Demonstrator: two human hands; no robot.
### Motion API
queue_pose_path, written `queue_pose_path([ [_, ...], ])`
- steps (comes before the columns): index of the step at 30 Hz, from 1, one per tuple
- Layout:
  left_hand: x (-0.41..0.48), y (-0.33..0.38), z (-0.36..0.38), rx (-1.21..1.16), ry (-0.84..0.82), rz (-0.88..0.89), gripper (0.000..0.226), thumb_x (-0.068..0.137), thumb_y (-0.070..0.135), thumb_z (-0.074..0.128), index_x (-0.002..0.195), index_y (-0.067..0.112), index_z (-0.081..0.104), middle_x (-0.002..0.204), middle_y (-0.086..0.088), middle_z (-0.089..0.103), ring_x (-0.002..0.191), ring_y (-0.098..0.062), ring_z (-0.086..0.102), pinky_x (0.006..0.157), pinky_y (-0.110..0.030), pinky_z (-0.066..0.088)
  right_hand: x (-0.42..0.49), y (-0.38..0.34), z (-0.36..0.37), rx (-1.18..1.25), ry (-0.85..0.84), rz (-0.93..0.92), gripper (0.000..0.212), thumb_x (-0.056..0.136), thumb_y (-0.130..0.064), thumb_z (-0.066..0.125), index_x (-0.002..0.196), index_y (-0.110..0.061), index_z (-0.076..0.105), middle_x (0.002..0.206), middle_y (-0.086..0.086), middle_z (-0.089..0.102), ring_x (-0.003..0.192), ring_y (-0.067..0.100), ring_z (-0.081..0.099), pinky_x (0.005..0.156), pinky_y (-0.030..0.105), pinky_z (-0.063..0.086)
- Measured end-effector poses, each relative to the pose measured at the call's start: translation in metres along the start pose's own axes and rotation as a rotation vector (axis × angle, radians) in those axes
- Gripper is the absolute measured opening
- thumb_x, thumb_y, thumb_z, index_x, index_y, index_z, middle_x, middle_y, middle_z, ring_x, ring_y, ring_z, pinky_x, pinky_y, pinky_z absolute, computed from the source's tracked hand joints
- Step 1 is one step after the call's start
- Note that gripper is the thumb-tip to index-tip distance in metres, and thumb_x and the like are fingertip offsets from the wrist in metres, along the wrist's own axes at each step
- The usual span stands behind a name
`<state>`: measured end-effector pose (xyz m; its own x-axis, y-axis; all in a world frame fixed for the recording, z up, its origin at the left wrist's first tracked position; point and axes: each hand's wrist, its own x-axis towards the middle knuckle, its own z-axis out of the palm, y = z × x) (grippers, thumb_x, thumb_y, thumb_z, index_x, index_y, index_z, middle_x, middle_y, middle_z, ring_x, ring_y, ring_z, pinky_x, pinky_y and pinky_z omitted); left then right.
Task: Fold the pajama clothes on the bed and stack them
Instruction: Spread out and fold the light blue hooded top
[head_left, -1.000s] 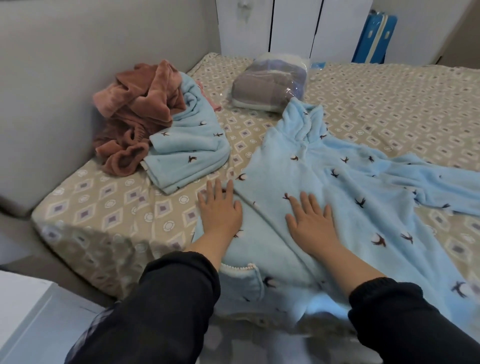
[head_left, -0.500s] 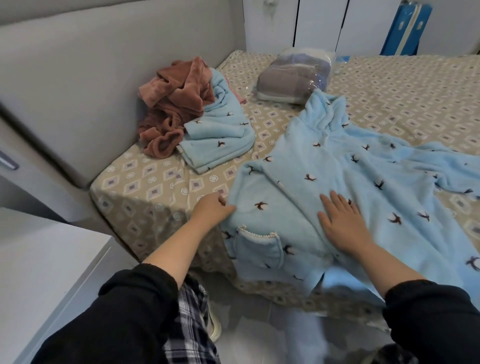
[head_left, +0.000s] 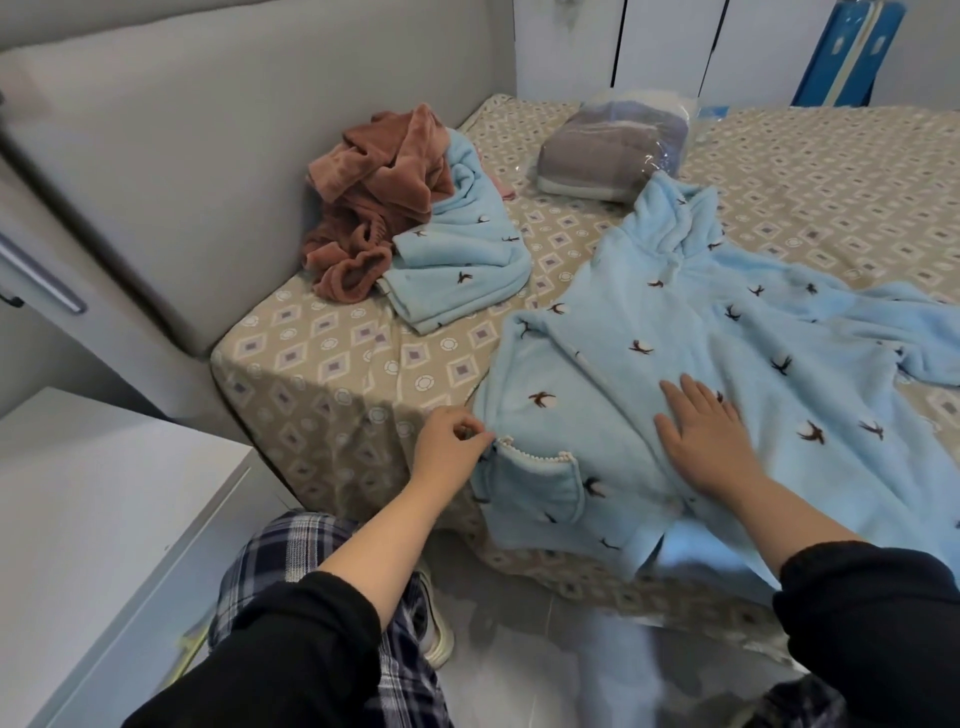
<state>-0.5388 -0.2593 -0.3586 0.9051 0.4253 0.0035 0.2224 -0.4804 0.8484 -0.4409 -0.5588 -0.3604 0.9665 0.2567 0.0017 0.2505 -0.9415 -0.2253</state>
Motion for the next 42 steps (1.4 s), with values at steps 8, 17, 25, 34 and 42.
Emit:
queue_pose_path([
  [8,-0.002,0.005,-0.010,-0.450,-0.323,-0.401,0.031,0.082,0.010,0.073,0.112,0.012,0.063,0.100,-0.007,0.070,0.085,-0.020,0.065,0.071,-0.029,0.050,-0.003,-0.001,-0.002,0.040,0.005,-0.009,0.057,0.100,-0.042,0.027,0.153,-0.024,0.018,0.161,0.002,0.010,0.148,0.018,0.007,0.119,0.036,0.001],
  [17,0.003,-0.013,-0.044,-0.629,-0.614,-0.485,0.016,0.085,0.003,0.061,0.100,0.008,0.065,0.101,-0.011,0.068,0.092,-0.025,0.064,0.081,-0.038,0.051,-0.003,0.000,-0.001,0.052,0.028,-0.018,0.057,0.100,-0.042,0.028,0.153,-0.022,0.020,0.161,0.003,0.012,0.148,0.019,0.009,0.119,0.036,0.002],
  [25,-0.011,0.024,0.004,0.686,0.079,0.278,0.044,0.080,0.005,0.053,0.122,0.016,0.051,0.116,-0.008,0.055,0.106,-0.031,0.052,0.081,-0.039,0.042,-0.004,0.000,-0.003,0.034,0.013,-0.023,0.057,0.101,-0.042,0.026,0.153,-0.022,0.018,0.161,0.004,0.009,0.148,0.019,0.007,0.120,0.037,0.002],
  [34,-0.011,0.085,0.135,0.802,-0.338,0.472,0.055,0.103,0.039,0.021,0.154,0.025,0.009,0.163,0.001,0.002,0.148,-0.023,0.002,0.118,-0.049,0.007,-0.029,0.038,-0.012,0.053,-0.032,-0.016,0.051,0.103,-0.038,0.022,0.152,-0.026,0.021,0.161,-0.004,0.012,0.148,0.011,0.007,0.117,0.042,-0.002],
  [42,-0.007,0.070,0.145,0.824,-0.246,0.498,0.056,0.100,0.040,0.018,0.154,0.024,0.011,0.162,0.002,0.006,0.149,-0.022,0.003,0.117,-0.049,0.006,-0.043,0.086,-0.038,0.053,0.156,0.469,0.041,0.097,-0.029,0.038,0.122,0.001,0.051,0.137,0.019,0.045,0.130,0.035,0.038,0.106,0.048,0.029],
])
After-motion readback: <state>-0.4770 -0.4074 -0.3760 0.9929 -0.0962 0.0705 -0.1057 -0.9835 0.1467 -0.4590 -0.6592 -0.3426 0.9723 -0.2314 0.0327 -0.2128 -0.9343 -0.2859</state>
